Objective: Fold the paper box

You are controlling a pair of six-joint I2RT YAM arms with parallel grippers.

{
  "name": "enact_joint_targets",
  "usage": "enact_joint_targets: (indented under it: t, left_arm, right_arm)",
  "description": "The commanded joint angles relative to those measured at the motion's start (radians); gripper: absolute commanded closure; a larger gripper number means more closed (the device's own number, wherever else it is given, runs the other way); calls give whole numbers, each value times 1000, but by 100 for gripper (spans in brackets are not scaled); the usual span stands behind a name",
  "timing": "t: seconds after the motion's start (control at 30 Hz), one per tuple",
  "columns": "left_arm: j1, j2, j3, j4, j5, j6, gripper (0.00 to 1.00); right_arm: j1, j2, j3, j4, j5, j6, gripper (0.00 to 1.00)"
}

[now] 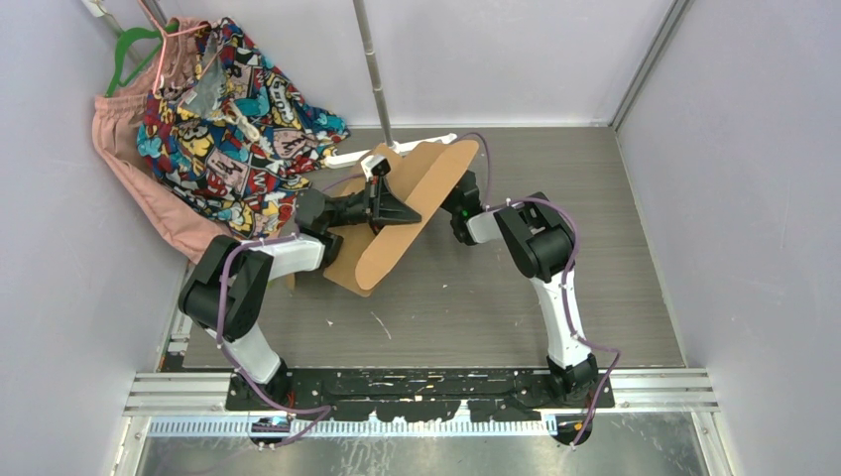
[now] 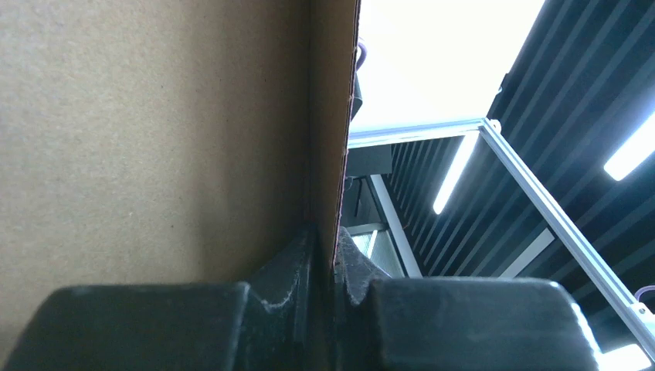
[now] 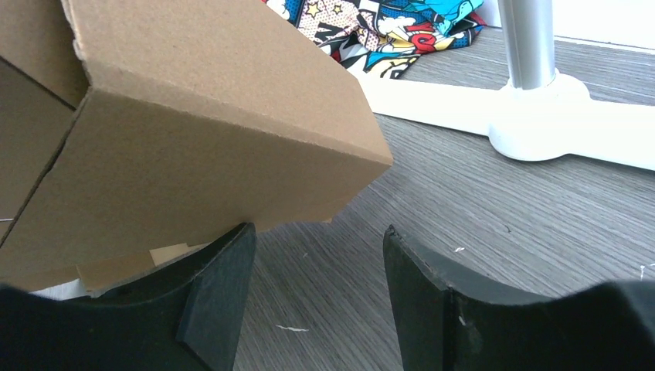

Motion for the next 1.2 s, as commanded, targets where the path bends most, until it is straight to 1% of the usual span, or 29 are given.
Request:
enact_joint_targets:
  t: [0.0, 0.23, 0.5, 0.63, 0.83, 1.0, 1.17]
  left_arm:
    - [-5, -22, 23, 65, 42, -32, 89]
    - [1, -24, 76, 64, 67, -66, 90]
    - [77, -17, 118, 48, 104, -72, 91]
    - [110, -11, 155, 34, 120, -75, 92]
    - [121, -1, 192, 34, 112, -83, 92]
    - [121, -3, 216, 34, 112, -97, 92]
    - [123, -10, 225, 31, 109, -102, 92]
  right_arm:
    - [14, -21, 33, 32, 9, -14, 33]
    - [14, -52, -37, 56, 14, -1, 33]
    - [17, -71, -110, 87, 36, 18, 33]
    - [16, -77, -108, 71, 35, 15, 33]
    - [16, -89, -97, 65, 31, 26, 32]
    - [16, -100, -78, 71, 30, 59, 29]
    - [8, -140, -103, 122, 51, 122, 29]
